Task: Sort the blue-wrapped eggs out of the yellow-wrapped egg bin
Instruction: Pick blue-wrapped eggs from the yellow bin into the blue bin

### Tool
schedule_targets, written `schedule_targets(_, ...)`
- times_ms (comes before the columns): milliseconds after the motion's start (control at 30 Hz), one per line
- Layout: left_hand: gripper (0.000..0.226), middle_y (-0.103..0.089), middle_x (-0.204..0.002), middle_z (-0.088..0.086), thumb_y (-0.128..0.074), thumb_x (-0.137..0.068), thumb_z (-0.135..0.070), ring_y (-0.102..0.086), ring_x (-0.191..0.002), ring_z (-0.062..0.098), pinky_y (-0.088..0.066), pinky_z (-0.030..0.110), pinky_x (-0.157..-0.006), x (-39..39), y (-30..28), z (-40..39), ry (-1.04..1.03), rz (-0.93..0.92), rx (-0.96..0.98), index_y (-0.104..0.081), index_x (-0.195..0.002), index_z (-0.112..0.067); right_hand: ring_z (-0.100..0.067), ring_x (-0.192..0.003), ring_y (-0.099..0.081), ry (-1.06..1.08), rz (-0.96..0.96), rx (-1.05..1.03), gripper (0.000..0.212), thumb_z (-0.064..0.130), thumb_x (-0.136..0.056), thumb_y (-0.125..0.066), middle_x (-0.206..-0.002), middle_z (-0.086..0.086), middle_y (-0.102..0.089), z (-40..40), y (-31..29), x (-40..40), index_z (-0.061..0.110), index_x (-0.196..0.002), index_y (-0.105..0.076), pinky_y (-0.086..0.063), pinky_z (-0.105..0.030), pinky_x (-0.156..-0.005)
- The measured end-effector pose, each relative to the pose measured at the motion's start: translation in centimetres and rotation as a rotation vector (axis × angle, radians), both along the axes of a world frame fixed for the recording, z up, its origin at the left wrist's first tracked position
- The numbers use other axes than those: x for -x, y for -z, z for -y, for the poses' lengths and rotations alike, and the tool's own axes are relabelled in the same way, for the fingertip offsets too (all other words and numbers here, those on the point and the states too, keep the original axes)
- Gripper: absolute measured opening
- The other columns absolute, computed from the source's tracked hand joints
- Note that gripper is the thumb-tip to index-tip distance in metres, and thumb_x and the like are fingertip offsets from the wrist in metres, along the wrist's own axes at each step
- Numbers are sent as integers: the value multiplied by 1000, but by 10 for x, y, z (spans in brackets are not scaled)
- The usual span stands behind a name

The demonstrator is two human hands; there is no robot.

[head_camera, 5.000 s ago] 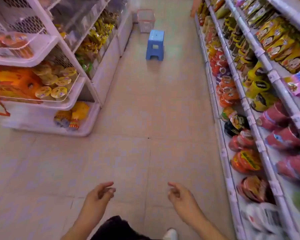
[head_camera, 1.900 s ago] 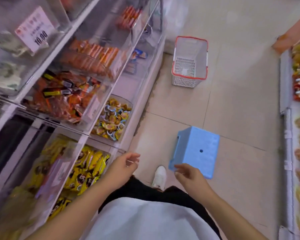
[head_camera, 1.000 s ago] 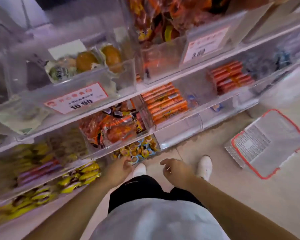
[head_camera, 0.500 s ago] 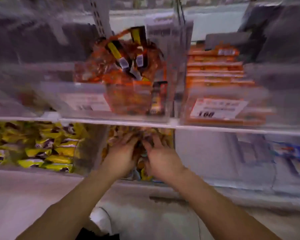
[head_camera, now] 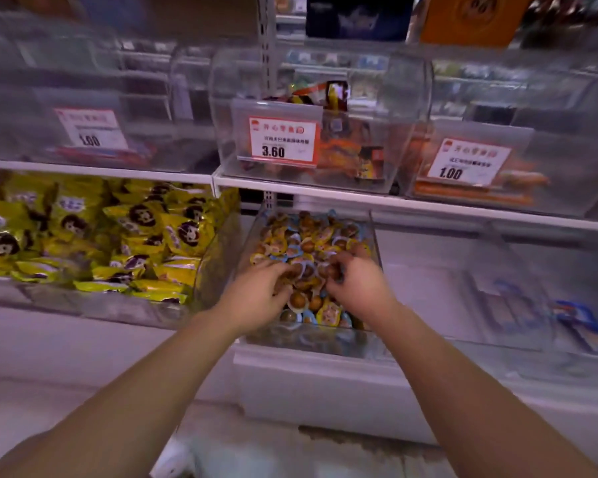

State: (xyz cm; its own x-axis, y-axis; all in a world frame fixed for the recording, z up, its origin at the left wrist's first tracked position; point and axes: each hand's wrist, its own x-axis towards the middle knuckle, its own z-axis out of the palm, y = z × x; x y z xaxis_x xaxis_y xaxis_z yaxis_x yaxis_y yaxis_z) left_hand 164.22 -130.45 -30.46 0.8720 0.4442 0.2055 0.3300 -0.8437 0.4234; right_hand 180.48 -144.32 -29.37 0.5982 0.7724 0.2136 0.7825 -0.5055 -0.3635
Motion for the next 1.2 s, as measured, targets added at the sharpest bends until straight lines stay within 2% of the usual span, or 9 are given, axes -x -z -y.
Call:
schedule_targets(267,38,-59,-126,-4,-62,-90,-36,-56,-117,19,-47,33,-96,-41,6,-6,-40,139,-67,-61,-127,-29,-1,-72,-65,120,-374,-484,33,53,-65,-66,-86,11,-69,13,-5,-12,34,-93,-65,-45,-13,-59)
schedule_targets(333,37,-60,-120,-4,-64,-88,-42,-60,-108,21,-49,33,-90,-45,14,-10,-85,106,-50,-63,-123,-30,-4,-59,-66,141,-571,-555,34,58,-62,-64,-73,7,-72,29,-9,-8,39,-90,-66,-46,-17,-50)
schedule_targets(433,46,-57,-124,-5,-63,-85,-55,-60,-109,22,-50,33,-88,-57,21,-10,-102,-12,-159,-60,-124,-32,-14,-53,-67,119,-674,-590,12,35,-79,-72,-68,0,-74,36,-14,-7,31,-90,-69,-48,-22,-44)
schedule_targets(600,50,-57,-124,-5,-63,-82,-62,-63,-106,23,-53,35,-82,-69,15,-9,-134,-61,-152,-58,-125,-37,-6,-44,-57,122,-690,-670,7,23,-88,-72,-60,-4,-71,59,-25,-16,17,-86,-70,-39,-12,-42)
schedule_targets(733,19,-59,-104,-7,-66,-86,-44,-62,-97,21,-51,33,-75,-73,16,-11,-119,-21,-78,-65,-104,-37,-10,-58,-70,235,-540,-723,7,27,-90,-71,-68,-4,-73,87,-19,-41,20,-89,-69,-47,-18,-48)
schedule_targets(800,15,-60,-100,-7,-70,-84,-42,-62,-94,19,-52,35,-77,-74,18,-14,-144,3,0,-66,-97,-35,-12,-70,-73,286,-441,-633,7,31,-89,-71,-72,0,-74,101,-13,-59,25,-90,-69,-56,-26,-57)
schedule_targets(933,23,-50,-93,-12,-75,-79,-46,-59,-83,18,-53,39,-72,-72,25,-17,-135,46,-39,-58,-90,-36,-12,-90,-73,270,-629,-423,16,10,-95,-64,-102,3,-77,125,12,-85,18,-106,-72,-59,-43,-88)
schedule_targets(1067,29,-51,-82,-15,-77,-77,-45,-57,-75,17,-52,39,-65,-75,22,-19,-148,-2,-50,-50,-84,-37,-39,-98,-67,323,-569,-579,32,-1,-95,-48,-98,8,-77,131,15,-89,20,-103,-71,-53,-58,-89)
schedule_targets(1200,27,-64,-96,-7,-73,-82,-40,-65,-87,21,-54,38,-70,-75,20,-15,-144,-21,-65,-56,-103,-39,-7,-77,-70,247,-424,-668,32,5,-91,-50,-91,13,-77,109,3,-72,30,-96,-70,-59,-27,-71)
